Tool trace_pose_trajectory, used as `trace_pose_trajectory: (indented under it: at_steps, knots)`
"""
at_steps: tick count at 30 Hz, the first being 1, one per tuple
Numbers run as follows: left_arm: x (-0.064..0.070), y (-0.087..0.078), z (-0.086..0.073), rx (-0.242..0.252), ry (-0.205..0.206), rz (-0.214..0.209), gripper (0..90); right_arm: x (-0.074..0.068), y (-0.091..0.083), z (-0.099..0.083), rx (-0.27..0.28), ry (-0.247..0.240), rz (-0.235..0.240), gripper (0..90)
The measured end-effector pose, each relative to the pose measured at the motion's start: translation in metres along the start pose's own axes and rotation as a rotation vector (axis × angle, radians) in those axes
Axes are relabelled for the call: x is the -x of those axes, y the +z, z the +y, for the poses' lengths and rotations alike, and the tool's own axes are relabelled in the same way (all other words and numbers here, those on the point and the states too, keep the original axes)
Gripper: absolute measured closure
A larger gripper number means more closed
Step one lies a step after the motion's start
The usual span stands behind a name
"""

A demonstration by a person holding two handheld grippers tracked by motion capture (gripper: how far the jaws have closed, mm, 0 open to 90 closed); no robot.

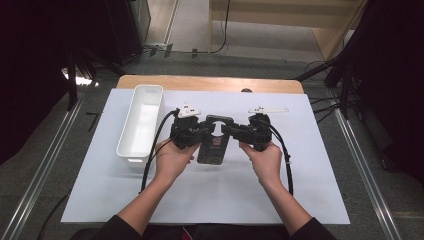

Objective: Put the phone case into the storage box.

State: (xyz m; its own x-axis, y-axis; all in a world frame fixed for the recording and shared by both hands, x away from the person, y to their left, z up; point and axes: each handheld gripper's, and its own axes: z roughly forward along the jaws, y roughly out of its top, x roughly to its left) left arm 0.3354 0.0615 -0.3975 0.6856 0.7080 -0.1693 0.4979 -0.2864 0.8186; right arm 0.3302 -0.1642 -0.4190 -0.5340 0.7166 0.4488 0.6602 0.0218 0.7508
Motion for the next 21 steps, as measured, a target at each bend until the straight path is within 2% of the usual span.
trace_pose_trajectory:
  at_steps: [6, 14, 17, 21]
  knots:
    - [0.0003, -0.0005, 0.0007, -0.005, 0.005, -0.009, 74.8, 0.0001, 0.0001, -0.0001, 0.001, -0.005, -0.001, 62.9]
    - [-0.0023, -0.0035, 0.002, 0.007, 0.001, -0.017, 74.9, 0.0006, -0.0034, 0.0002, 0.022, -0.022, 0.013, 52.0]
    - [-0.0038, -0.0052, 0.0032, 0.01, -0.001, -0.016, 74.8, 0.0012, -0.0055, 0.0003, 0.031, -0.031, 0.019, 44.7]
    - [-0.0069, -0.0074, 0.0048, 0.014, -0.009, -0.016, 74.8, 0.0023, -0.0094, 0.0, 0.031, -0.043, 0.022, 41.0]
